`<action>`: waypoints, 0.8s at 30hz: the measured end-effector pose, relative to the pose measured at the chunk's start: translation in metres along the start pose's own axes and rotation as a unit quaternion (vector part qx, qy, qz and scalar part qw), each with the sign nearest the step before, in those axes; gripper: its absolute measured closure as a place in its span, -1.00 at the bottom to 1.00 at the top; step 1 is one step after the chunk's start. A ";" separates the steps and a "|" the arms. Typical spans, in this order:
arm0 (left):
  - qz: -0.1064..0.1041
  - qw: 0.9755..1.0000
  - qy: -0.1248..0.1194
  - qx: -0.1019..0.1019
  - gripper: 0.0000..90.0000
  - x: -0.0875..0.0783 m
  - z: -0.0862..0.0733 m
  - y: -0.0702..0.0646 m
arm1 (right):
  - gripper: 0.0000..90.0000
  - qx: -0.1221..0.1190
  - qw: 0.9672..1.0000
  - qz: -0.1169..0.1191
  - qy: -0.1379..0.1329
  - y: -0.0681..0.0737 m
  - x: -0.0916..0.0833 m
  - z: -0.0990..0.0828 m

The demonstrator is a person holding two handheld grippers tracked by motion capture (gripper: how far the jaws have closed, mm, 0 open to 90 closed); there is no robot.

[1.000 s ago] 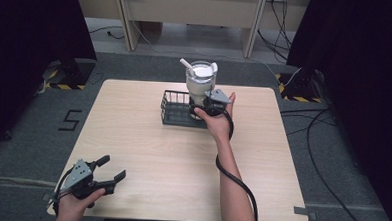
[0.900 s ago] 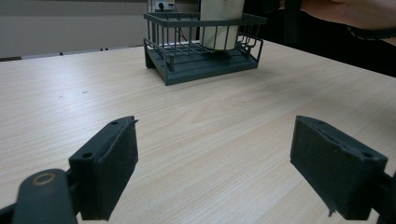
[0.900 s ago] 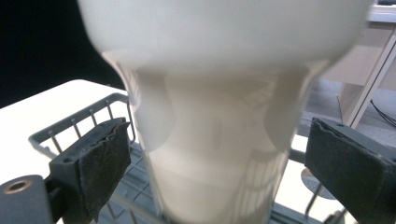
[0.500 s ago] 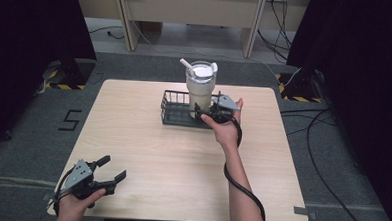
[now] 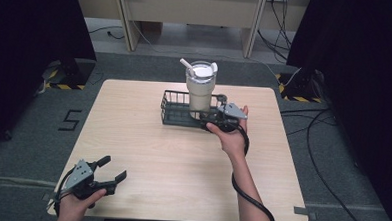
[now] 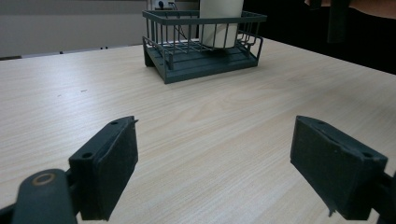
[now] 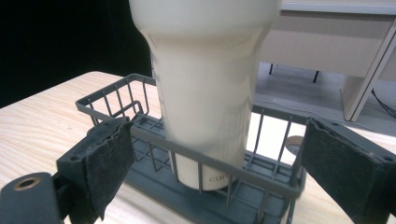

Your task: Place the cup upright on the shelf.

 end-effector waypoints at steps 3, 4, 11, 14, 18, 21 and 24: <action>0.000 1.000 0.001 0.000 -0.68 0.000 0.000 0.000 | -0.76 -0.001 1.000 -0.002 0.000 -0.001 -0.007 -0.004; 0.000 1.000 0.001 0.000 -0.68 0.001 0.000 0.000 | -0.76 0.001 1.000 0.003 0.002 0.000 -0.011 -0.006; 0.001 1.000 0.001 -0.001 -0.68 0.001 0.000 0.000 | -0.74 -0.004 1.000 -0.003 0.008 -0.005 -0.023 -0.016; 0.002 1.000 0.000 -0.001 -0.68 0.000 0.000 0.001 | -0.74 -0.006 1.000 -0.003 0.011 -0.006 -0.027 -0.020; 0.003 1.000 0.000 -0.001 -0.68 0.001 -0.001 0.001 | -0.73 -0.003 1.000 -0.009 0.014 -0.011 -0.038 -0.029; 0.002 1.000 0.001 0.000 -0.68 0.001 -0.001 0.000 | -0.72 -0.001 1.000 -0.013 0.015 -0.013 -0.048 -0.036; 0.003 1.000 0.001 0.001 -0.68 0.001 -0.001 0.000 | -0.72 -0.003 1.000 -0.015 0.016 -0.014 -0.056 -0.042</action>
Point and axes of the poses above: each handheld gripper's, and its own axes: x roughly forward along the jaws, z roughly out of its top, y roughly to its left, the point moved 9 cm from there along x, roughly forward along the jaws, and after that the axes turned 8 degrees about y, right-handed, at the moved point
